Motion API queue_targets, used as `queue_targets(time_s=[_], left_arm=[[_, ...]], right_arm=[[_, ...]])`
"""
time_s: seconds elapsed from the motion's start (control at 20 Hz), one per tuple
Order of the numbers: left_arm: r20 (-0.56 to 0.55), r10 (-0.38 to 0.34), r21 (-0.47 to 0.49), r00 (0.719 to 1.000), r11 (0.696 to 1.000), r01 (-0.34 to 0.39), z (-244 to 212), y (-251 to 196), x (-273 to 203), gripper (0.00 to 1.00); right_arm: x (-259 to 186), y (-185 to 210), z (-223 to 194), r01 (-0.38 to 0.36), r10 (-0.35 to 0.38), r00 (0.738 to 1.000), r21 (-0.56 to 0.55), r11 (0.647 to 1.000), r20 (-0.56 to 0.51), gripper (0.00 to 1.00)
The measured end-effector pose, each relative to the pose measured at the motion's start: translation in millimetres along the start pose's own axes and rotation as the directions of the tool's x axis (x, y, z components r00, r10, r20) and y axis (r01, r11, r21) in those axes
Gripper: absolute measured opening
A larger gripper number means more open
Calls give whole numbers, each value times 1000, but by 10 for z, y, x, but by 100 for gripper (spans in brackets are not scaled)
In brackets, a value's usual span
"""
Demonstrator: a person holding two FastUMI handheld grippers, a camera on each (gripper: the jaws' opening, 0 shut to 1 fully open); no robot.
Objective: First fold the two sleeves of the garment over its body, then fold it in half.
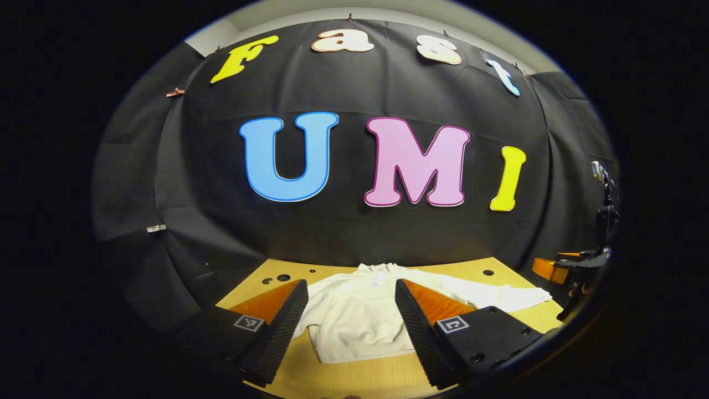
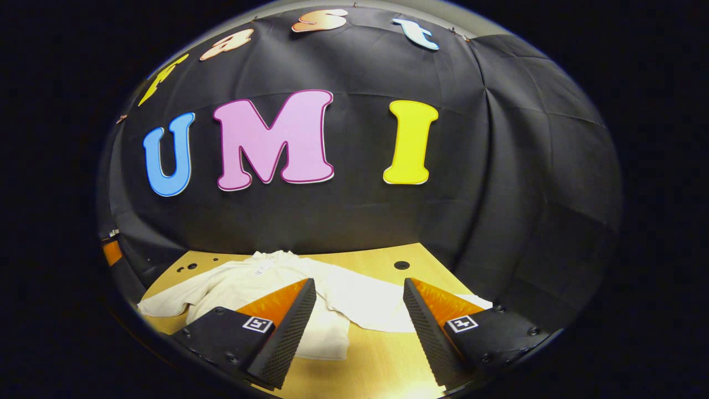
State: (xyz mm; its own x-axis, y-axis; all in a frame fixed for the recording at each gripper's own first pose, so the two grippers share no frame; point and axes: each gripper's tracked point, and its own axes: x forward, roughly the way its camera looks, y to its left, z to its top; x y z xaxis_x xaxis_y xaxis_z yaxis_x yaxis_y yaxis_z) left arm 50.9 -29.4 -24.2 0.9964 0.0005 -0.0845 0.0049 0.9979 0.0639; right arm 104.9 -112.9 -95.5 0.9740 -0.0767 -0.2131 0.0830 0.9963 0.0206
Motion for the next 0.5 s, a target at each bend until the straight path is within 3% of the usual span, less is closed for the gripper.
queue_targets(time_s=[0.3, 0.5], left_arm=[[-50, 9, -11, 999, 1000, -9, -169, -139, 127, 97], [-105, 9, -15, 994, 1000, -10, -322, -239, 231, 97]], right_arm=[[491, -890, -546, 130, -129, 982, 0, 991, -141, 98], [779, -1469, -934, 224, -213, 946, 20, 974, -243, 98]])
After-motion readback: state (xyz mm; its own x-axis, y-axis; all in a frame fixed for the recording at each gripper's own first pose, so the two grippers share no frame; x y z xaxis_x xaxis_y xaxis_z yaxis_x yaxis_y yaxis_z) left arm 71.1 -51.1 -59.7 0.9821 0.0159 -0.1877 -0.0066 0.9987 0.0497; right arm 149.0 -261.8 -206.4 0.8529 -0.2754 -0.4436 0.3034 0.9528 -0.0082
